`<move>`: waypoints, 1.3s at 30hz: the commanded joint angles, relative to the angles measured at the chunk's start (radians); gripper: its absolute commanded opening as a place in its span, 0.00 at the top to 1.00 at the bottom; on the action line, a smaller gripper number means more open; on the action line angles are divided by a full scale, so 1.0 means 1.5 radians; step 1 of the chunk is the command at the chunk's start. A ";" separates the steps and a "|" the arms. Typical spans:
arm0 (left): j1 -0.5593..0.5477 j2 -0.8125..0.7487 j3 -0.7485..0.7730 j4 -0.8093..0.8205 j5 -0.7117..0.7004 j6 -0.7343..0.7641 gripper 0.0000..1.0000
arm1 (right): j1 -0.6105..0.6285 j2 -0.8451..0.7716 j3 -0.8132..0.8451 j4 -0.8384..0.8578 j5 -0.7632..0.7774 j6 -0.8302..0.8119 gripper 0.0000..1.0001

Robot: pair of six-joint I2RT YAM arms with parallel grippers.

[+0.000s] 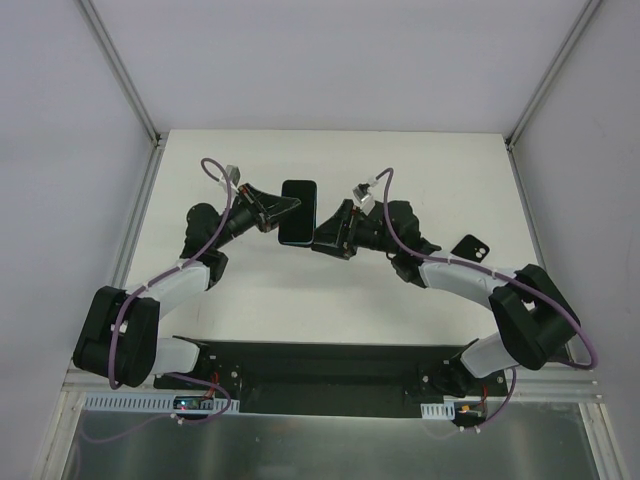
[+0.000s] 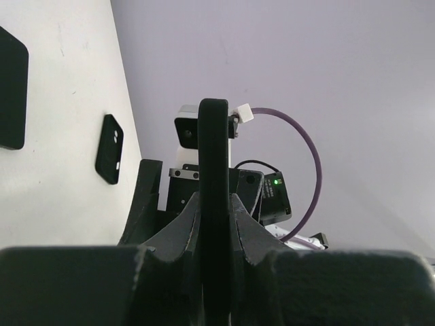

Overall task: Take the phone out of the phone case
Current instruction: Remove the phone case from the phone.

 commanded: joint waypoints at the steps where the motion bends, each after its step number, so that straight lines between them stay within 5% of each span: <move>1: -0.051 0.013 -0.023 -0.026 0.163 0.064 1.00 | 0.002 -0.026 0.091 0.151 0.076 0.030 0.29; 8: -0.052 0.035 -0.013 -0.026 0.163 0.070 1.00 | 0.001 -0.026 0.074 0.182 0.068 0.035 0.67; 9: -0.053 0.039 -0.012 -0.027 0.162 0.075 1.00 | 0.001 -0.023 0.071 0.191 0.068 0.040 0.81; 12: -0.053 0.052 -0.011 -0.029 0.158 0.082 1.00 | 0.002 -0.003 0.056 0.239 0.067 0.060 0.98; 18: -0.053 0.079 0.009 -0.064 0.180 0.119 0.96 | 0.002 -0.012 0.040 0.207 0.073 0.040 0.99; 20: -0.053 0.078 0.019 -0.095 0.182 0.141 0.84 | 0.002 -0.045 0.041 0.123 0.087 -0.020 0.99; 25: -0.052 0.046 0.071 -0.312 0.150 0.278 0.32 | 0.004 -0.147 0.076 -0.301 0.237 -0.180 0.99; 29: -0.052 0.023 0.113 -0.451 0.100 0.368 0.15 | 0.004 -0.220 0.097 -0.480 0.327 -0.264 0.99; 39: -0.120 0.033 0.154 -0.603 -0.017 0.467 0.08 | 0.023 -0.217 0.095 -0.686 0.416 -0.349 0.99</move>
